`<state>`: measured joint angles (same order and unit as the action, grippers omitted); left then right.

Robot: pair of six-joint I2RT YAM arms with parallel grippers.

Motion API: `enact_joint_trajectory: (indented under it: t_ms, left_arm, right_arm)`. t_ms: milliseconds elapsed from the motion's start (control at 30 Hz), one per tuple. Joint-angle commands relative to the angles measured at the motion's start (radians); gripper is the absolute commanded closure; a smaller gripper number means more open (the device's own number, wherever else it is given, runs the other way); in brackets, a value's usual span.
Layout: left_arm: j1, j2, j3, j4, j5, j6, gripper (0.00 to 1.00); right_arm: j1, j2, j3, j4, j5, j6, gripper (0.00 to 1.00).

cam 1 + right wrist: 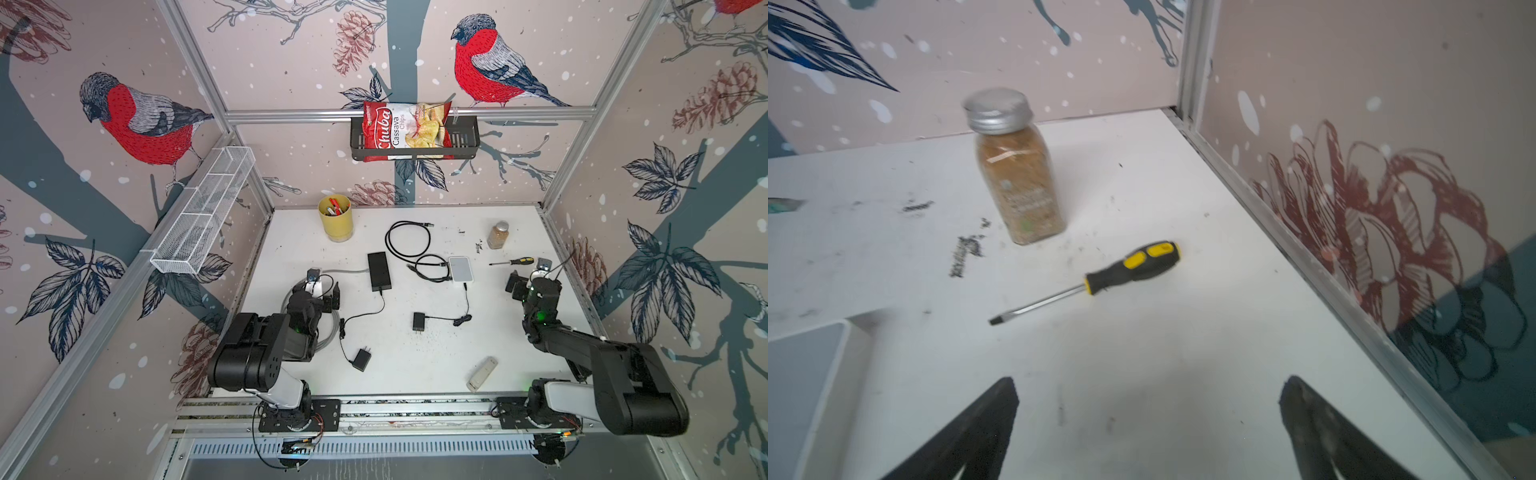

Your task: Insert the plug into the switch port

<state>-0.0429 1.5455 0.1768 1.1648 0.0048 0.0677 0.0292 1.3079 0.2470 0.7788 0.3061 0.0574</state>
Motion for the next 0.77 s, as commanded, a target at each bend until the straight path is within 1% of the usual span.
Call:
enact_joint_trajectory:
  t_ms: [0,33,67,133,167,200,233,300,333,400,433,500,733]
  left_arm:
    - [0.000,-0.034,0.069,0.033,-0.081,-0.043,0.03]
    - [0.001,-0.033,0.077,0.025,-0.090,-0.052,0.03]
    - [0.001,-0.022,0.071,0.058,-0.115,-0.054,0.03]
    - [0.001,0.021,0.039,0.190,-0.121,-0.048,0.03]
    - [0.000,0.008,0.043,0.151,-0.127,-0.051,0.03]
    - [0.000,-0.002,0.053,0.114,-0.130,-0.055,0.03]
    - [0.000,0.001,0.059,0.113,-0.134,-0.054,0.03]
    - [0.000,0.017,0.054,0.147,-0.162,-0.061,0.03]
    - [0.000,0.011,0.058,0.129,-0.165,-0.067,0.03]
    - [0.000,0.015,0.054,0.145,-0.163,-0.063,0.03]
    - [0.000,0.013,0.055,0.138,-0.164,-0.065,0.03]
    - [0.000,0.013,0.054,0.143,-0.163,-0.063,0.03]
    - [0.000,0.013,0.052,0.148,-0.164,-0.063,0.03]
  right_arm:
    - [-0.016,0.032,-0.019,0.286,-0.144,0.035,0.01]
    - [-0.018,0.065,-0.024,0.337,-0.162,0.029,0.01]
    - [-0.018,0.116,-0.024,0.376,-0.171,0.024,0.01]
    - [-0.009,0.215,-0.037,0.503,-0.186,0.000,0.01]
    - [-0.007,0.223,-0.054,0.552,-0.190,-0.002,0.00]
    - [-0.014,0.203,-0.040,0.495,-0.200,0.001,0.01]
    - [-0.014,0.186,-0.011,0.402,-0.192,0.008,0.01]
    - [-0.018,0.205,-0.027,0.467,-0.193,0.013,0.00]
    - [-0.018,0.205,-0.026,0.463,-0.194,0.013,0.00]
    - [-0.018,0.187,-0.010,0.402,-0.197,0.015,0.00]
    - [-0.019,0.196,-0.015,0.427,-0.196,0.014,0.01]
    - [-0.019,0.188,-0.011,0.405,-0.196,0.015,0.01]
    - [-0.029,0.189,-0.011,0.410,-0.214,0.019,0.00]
